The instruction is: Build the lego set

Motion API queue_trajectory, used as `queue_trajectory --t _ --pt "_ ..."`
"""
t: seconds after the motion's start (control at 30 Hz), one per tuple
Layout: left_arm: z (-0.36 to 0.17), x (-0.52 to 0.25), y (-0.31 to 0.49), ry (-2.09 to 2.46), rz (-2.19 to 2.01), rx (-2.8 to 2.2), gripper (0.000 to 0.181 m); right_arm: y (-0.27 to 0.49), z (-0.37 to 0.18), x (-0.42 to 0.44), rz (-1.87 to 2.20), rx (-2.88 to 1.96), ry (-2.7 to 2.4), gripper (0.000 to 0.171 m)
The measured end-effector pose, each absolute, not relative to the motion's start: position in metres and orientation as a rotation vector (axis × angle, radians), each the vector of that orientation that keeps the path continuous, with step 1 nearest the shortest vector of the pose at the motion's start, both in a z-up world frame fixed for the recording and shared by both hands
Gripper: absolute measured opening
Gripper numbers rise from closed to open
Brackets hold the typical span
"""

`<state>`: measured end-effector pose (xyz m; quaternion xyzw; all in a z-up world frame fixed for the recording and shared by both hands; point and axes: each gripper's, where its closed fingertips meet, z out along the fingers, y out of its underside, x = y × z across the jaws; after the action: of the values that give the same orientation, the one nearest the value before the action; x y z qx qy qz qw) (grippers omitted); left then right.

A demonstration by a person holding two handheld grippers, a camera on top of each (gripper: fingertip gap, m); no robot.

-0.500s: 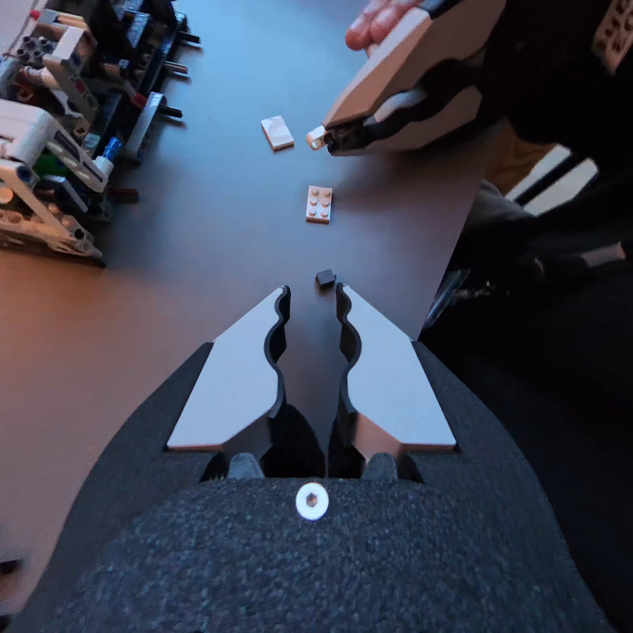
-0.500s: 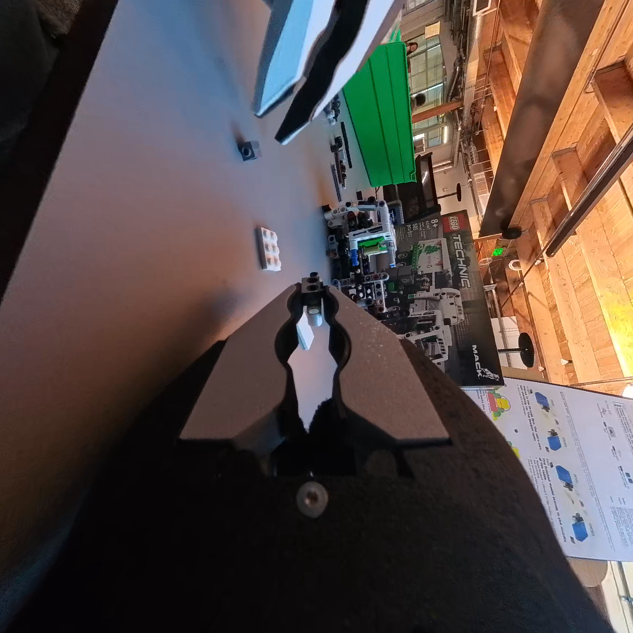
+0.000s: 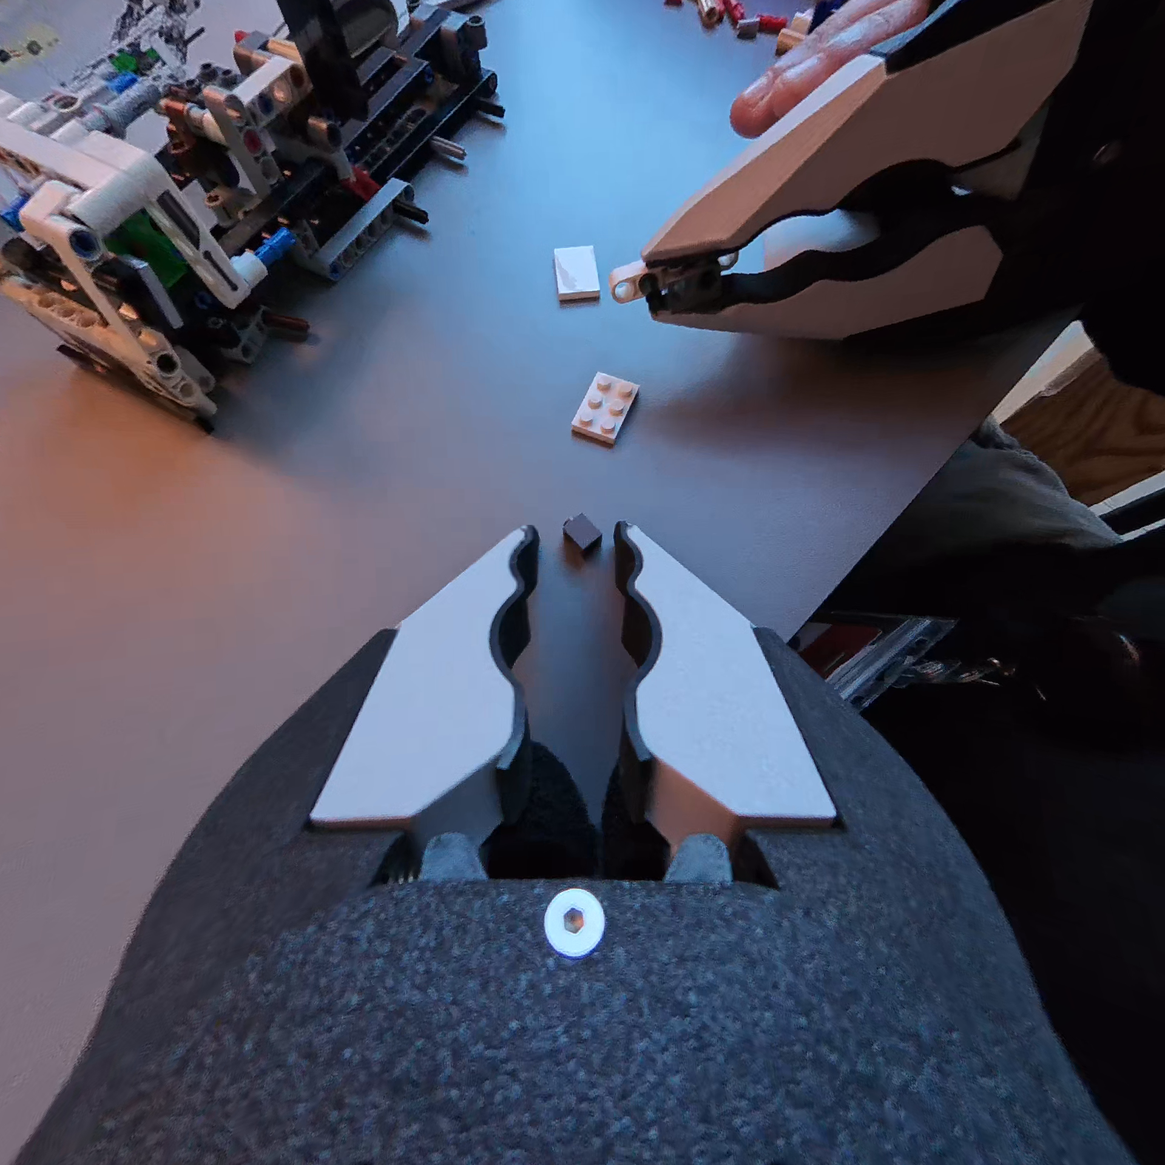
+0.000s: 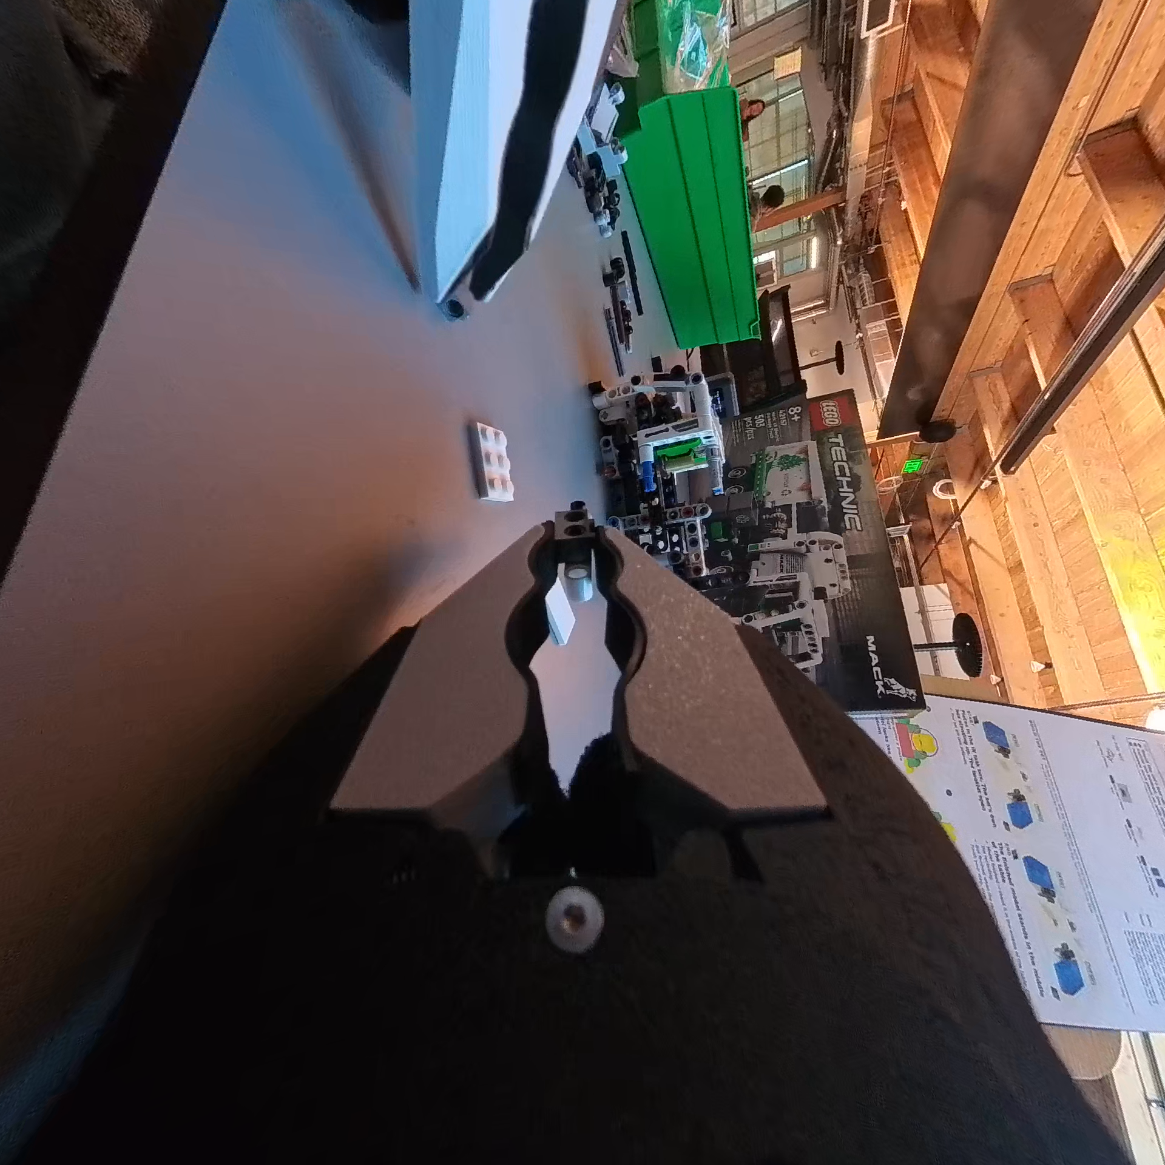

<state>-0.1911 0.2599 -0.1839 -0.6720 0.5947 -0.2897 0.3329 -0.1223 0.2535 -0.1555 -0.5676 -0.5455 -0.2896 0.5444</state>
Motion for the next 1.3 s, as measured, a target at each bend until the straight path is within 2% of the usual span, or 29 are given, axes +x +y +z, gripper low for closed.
queue_trajectory --t 0.1,0.33,0.43,0.6,0.7,0.93,1.3 --pt "-0.183 -0.190 0.256 1.580 -0.793 -1.727 0.012 0.253 -0.156 -0.122 -0.684 -1.349 -1.295 0.011" --pt "-0.183 -0.189 0.258 1.577 -0.799 -1.743 0.011 0.254 -0.157 -0.122 -0.687 -1.356 -1.297 0.011" --pt "-0.183 -0.190 0.253 1.610 -0.834 -1.729 0.025 0.254 -0.157 -0.122 -0.687 -1.357 -1.298 0.011" --pt "-0.175 -0.195 0.250 1.878 -0.896 -1.509 0.035 0.253 -0.158 -0.122 -0.686 -1.357 -1.303 0.010" --pt "-0.173 -0.198 0.252 2.107 -0.898 -1.320 0.030 0.253 -0.159 -0.122 -0.685 -1.358 -1.307 0.011" --pt "-0.179 -0.196 0.266 2.374 -0.948 -1.133 0.031 0.254 -0.159 -0.122 -0.684 -1.365 -1.300 0.011" --pt "-0.187 -0.191 0.253 2.413 -1.014 -1.039 0.022 0.255 -0.160 -0.121 -0.670 -1.384 -1.299 0.010"
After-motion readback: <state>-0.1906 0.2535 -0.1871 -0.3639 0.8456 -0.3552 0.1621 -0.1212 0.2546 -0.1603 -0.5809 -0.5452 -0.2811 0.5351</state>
